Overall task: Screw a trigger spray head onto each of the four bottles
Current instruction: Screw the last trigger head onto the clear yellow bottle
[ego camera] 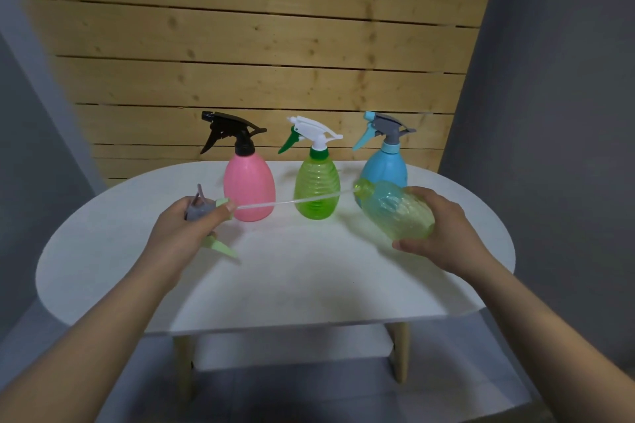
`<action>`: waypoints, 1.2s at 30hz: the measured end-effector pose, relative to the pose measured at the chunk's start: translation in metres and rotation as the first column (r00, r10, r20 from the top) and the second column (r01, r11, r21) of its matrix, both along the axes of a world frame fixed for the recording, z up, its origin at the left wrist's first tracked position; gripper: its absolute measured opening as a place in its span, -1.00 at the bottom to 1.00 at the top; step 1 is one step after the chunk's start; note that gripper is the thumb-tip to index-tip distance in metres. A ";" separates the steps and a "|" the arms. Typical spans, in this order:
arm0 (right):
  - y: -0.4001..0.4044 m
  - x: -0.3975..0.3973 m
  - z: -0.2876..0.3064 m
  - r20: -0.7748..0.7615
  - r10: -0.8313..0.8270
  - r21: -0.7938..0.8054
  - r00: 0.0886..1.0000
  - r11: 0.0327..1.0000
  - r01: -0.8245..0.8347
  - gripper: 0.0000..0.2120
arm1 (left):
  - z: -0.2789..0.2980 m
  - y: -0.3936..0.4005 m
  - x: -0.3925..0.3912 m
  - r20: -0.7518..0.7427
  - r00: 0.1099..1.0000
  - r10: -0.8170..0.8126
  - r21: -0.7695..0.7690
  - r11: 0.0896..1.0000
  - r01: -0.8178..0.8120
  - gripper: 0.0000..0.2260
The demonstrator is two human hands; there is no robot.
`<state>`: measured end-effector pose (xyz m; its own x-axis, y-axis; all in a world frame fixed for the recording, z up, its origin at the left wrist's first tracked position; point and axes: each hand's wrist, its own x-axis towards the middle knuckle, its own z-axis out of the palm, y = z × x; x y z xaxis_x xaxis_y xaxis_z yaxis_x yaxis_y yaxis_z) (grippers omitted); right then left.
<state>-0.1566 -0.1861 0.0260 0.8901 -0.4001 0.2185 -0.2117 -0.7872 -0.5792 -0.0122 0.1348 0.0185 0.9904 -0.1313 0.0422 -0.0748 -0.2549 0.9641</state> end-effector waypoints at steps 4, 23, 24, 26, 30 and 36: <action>0.002 -0.001 -0.001 0.014 0.017 -0.116 1.000 0.993 -0.016 -0.19 | 0.000 0.001 0.001 0.021 1.000 -0.001 -0.007 1.000 0.001 -0.76; 0.036 0.007 -0.008 0.015 0.202 -0.307 0.979 0.933 -0.188 -0.18 | 0.009 -0.044 -0.027 0.124 0.929 -0.349 0.044 0.937 0.346 -0.78; 0.038 0.007 -0.008 0.014 0.217 -0.305 0.976 0.930 -0.202 -0.18 | 0.008 -0.047 -0.027 0.126 0.925 -0.359 0.041 0.933 0.356 -0.77; 0.041 0.008 -0.008 0.012 0.239 -0.299 0.971 0.927 -0.225 -0.18 | 0.007 -0.052 -0.027 0.113 0.920 -0.375 0.067 0.927 0.370 -0.72; 0.039 0.007 -0.006 -0.027 0.249 -0.250 0.968 0.936 -0.248 -0.17 | 0.007 -0.056 -0.023 0.102 0.902 -0.419 0.088 0.907 0.411 -0.72; 0.034 0.002 -0.004 -0.120 0.315 -0.153 0.941 0.931 -0.331 -0.16 | 0.009 -0.060 -0.023 0.103 0.871 -0.481 0.129 0.874 0.468 -0.68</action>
